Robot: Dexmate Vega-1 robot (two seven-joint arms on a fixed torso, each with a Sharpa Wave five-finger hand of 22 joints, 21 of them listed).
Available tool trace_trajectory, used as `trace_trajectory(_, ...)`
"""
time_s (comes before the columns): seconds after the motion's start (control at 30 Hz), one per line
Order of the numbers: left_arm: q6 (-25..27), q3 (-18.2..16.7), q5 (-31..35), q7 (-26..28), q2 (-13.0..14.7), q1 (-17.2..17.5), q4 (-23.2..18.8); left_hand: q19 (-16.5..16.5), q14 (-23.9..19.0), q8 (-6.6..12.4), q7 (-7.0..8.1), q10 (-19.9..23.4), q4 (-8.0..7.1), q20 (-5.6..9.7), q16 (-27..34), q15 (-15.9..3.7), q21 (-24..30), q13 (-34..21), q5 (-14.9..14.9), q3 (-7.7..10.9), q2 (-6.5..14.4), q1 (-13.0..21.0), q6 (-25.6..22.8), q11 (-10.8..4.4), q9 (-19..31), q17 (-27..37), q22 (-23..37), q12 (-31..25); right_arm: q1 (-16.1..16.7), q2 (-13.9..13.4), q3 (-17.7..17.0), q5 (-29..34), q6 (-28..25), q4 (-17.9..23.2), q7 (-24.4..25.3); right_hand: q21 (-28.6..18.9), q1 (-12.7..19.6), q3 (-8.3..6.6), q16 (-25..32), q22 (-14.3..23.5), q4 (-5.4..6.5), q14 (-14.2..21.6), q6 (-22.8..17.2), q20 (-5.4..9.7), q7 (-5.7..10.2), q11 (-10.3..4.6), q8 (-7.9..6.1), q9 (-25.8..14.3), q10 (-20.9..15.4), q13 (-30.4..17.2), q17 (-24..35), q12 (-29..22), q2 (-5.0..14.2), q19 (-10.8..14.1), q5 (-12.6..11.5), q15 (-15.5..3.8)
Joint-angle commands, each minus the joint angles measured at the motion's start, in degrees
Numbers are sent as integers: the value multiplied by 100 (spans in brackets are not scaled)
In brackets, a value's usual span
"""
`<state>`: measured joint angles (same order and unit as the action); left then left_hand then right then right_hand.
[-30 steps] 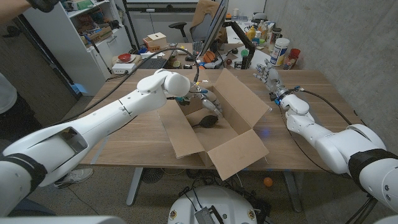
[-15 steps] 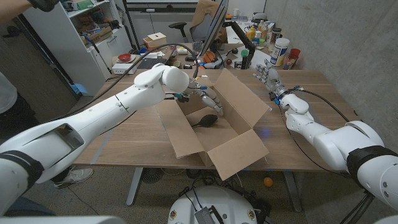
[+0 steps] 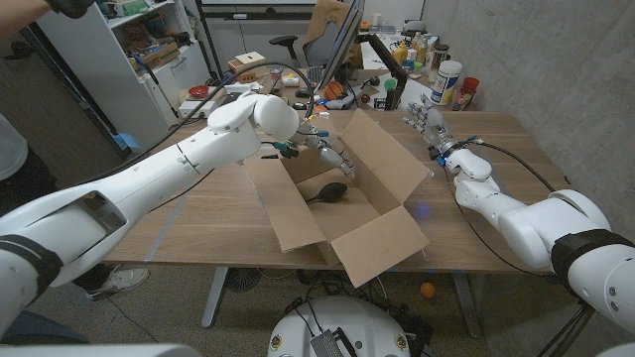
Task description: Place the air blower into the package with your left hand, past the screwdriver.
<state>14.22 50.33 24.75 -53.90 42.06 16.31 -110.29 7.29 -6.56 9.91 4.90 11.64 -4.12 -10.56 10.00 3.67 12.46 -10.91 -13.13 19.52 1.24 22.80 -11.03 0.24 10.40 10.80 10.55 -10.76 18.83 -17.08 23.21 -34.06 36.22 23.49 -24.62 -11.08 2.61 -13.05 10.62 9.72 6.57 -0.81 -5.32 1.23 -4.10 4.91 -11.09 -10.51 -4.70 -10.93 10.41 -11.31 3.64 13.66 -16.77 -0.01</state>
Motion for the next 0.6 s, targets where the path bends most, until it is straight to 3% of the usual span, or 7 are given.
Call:
trace_trajectory(0.03, 229, -203, -12, 65, 286, 26, -532, -105, 106, -1, 3, -133, -21, 1, -5, 13, -53, -14, 22, -4, 61, 2, 78, -1, -5, 4, 24, 42, -17, 19, -10, 11, 14, -6, -11, -10, 18, 19, 7, 23, -1, -14, -45, 17, -8, -2, -5, -13, -33, -20, -2, -12, 14, 15, -29, 17)
trace_trajectory(0.3, 393, -399, 73, 144, 483, 133, -935, -144, 167, -7, 2, -202, 5, -16, 3, 6, -67, -12, 39, -15, 47, 4, 182, -13, -6, -3, 25, 32, -5, 15, -5, 12, 15, 38, -11, -10, 22, 20, 8, 23, -3, -12, -43, 14, -4, 14, -3, -13, -36, -20, -2, -12, 17, 15, -30, 25)
trace_trajectory(0.6, 553, -608, 57, 303, 610, 266, -1240, -517, 787, -27, 262, -945, -18, 35, -18, 95, -143, -4, 54, -181, -51, -199, 793, -18, -11, -1, 38, 71, -6, 22, -4, 9, 48, 62, -32, -10, 27, 21, 7, 23, -5, -15, -43, 18, -10, 11, -2, -13, -36, -20, -2, -13, 20, 15, -30, 19)
